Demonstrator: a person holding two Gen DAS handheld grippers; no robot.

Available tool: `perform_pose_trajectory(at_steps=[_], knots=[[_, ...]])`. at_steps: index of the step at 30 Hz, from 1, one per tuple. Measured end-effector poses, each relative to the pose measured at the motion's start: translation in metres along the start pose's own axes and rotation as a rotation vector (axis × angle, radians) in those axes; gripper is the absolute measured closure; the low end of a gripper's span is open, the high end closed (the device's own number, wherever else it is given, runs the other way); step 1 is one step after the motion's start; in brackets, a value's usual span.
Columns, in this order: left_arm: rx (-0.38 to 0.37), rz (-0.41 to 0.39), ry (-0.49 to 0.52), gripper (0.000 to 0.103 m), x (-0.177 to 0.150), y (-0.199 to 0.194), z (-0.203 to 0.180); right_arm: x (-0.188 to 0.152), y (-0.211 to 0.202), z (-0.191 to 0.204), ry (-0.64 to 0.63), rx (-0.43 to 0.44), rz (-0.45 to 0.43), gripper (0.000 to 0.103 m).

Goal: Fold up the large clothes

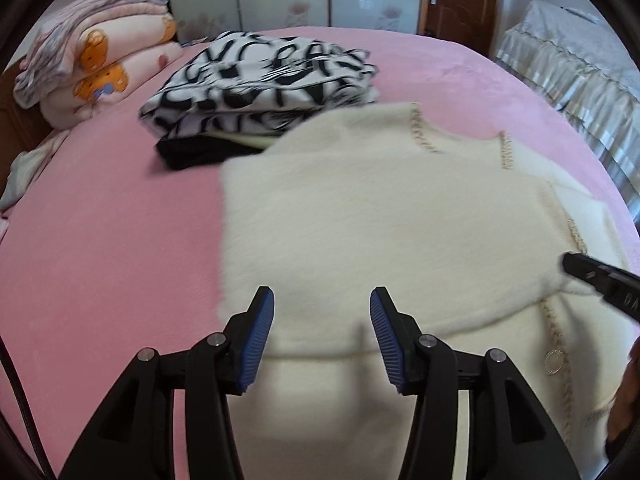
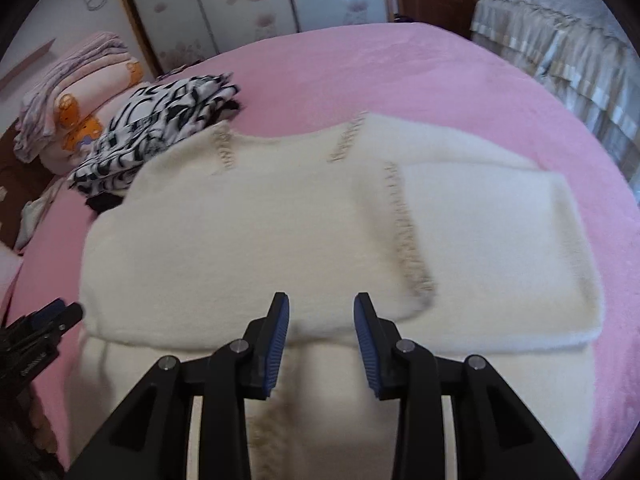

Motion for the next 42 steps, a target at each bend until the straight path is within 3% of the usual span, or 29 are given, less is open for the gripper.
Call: perform_pose_trajectory(at_steps=[5, 12, 14, 16, 17, 20, 21, 23, 25, 32, 42], knots=[[-0.053, 0.041, -0.059, 0.054, 0.004, 0.028, -0.033, 0.002, 0.028, 0.057, -0.061, 0.130, 0.016, 0.069], [-0.054, 0.070, -0.095, 0.054, 0.005, 0.059, -0.040, 0.006, 0.060, 0.051, -0.030, 0.194, 0.069, 0.072], [-0.049, 0.062, -0.091, 0.054, 0.006, 0.062, -0.034, 0.010, 0.057, 0.038, -0.044, 0.166, 0.044, 0.072], [-0.031, 0.059, -0.099, 0.054, 0.006, 0.064, -0.024, 0.015, 0.054, 0.020, -0.048, 0.136, 0.021, 0.080], [-0.028, 0.058, -0.111, 0.054, 0.006, 0.065, -0.017, 0.018, 0.053, 0.008, -0.057, 0.083, 0.006, 0.080], [-0.052, 0.060, -0.163, 0.055, 0.006, 0.066, -0.001, 0.022, 0.050, -0.048, -0.094, -0.185, -0.031, 0.076], [-0.058, 0.057, -0.172, 0.055, 0.006, 0.065, 0.003, 0.021, 0.050, -0.061, -0.071, -0.193, -0.032, 0.077], [-0.056, 0.054, -0.175, 0.055, 0.005, 0.065, 0.006, 0.020, 0.045, -0.076, 0.022, -0.100, -0.034, 0.081], [-0.047, 0.048, -0.173, 0.055, 0.004, 0.064, 0.007, 0.019, 0.040, -0.081, 0.022, -0.111, -0.034, 0.090], [-0.005, 0.049, -0.138, 0.055, 0.003, 0.063, 0.003, 0.013, 0.036, -0.072, -0.057, -0.193, -0.053, 0.088], [0.015, 0.071, -0.153, 0.054, 0.005, 0.042, 0.007, 0.012, 0.023, -0.078, 0.062, -0.143, 0.001, 0.087]])
Point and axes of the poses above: each gripper's, at about its wrist camera, not at the fingertips, and y roughly the way its jaws point, z to its left, x to its top, the point moved 9 cm from there along y, roughly the way its jaws point, and after that the axes turned 13 degrees about -z, right-handed, at the moved point
